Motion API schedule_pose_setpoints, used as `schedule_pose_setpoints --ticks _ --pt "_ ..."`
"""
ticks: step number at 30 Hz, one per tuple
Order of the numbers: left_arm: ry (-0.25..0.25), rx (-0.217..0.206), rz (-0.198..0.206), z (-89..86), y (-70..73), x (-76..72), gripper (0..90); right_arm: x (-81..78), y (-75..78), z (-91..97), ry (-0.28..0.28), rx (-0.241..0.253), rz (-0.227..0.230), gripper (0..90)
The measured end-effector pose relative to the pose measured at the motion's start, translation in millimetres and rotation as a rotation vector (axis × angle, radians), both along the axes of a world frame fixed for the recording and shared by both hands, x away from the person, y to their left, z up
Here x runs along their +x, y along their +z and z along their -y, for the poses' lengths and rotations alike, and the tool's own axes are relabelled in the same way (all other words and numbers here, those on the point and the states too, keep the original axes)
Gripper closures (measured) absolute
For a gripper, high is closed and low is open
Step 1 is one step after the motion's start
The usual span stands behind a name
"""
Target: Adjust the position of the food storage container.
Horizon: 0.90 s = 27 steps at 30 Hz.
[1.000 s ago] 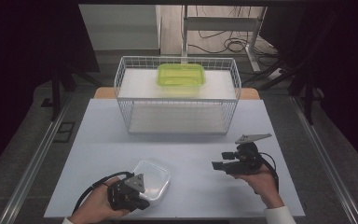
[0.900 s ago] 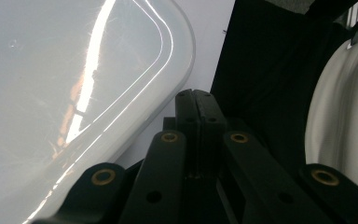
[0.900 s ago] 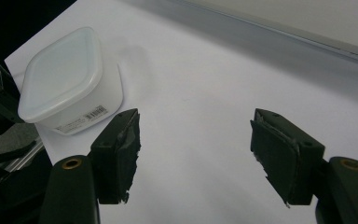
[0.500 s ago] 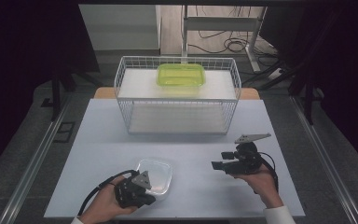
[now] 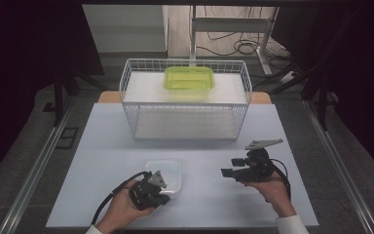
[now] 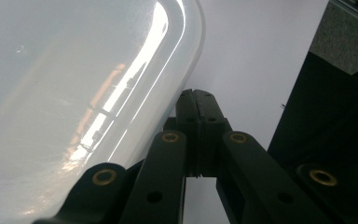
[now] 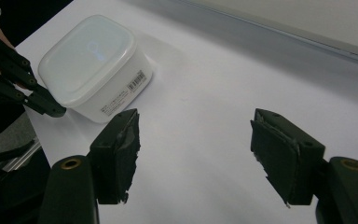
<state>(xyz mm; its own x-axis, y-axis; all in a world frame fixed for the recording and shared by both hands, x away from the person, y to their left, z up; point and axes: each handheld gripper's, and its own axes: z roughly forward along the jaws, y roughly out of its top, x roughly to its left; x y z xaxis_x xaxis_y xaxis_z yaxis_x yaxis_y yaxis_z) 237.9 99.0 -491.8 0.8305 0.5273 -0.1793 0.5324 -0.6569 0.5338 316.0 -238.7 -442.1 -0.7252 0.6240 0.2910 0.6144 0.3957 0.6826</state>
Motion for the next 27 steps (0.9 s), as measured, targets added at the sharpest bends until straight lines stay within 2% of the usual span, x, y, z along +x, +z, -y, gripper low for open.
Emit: schedule_pose_setpoints --ticks 6,9,15,17,19,23,27 --pt "0.003 -0.014 0.006 -6.3 5.4 -2.6 89.6 -0.4 0.8 0.7 -0.002 0.001 0.001 32.6" --pt "0.03 -0.035 0.021 -21.2 14.8 -6.1 89.6 -0.7 1.1 0.7 0.001 0.002 0.001 32.6" --pt "0.17 -0.096 0.046 -65.4 30.8 -2.1 89.7 -0.9 3.3 3.2 -0.005 0.01 0.008 32.6" --pt "0.218 -0.093 0.055 -81.0 33.4 2.0 89.7 -1.2 3.6 3.2 -0.004 0.012 0.01 32.6" --pt "0.268 -0.09 0.048 -92.9 30.8 7.1 89.7 -1.3 4.0 3.1 -0.004 0.011 0.011 32.6" --pt "0.316 -0.091 0.001 -105.8 15.4 17.4 89.9 -1.0 3.4 2.6 -0.005 0.007 0.01 32.5" --pt "0.316 -0.07 -0.045 -105.6 0.9 24.5 89.9 0.1 2.0 2.4 -0.003 0.004 0.006 32.3"
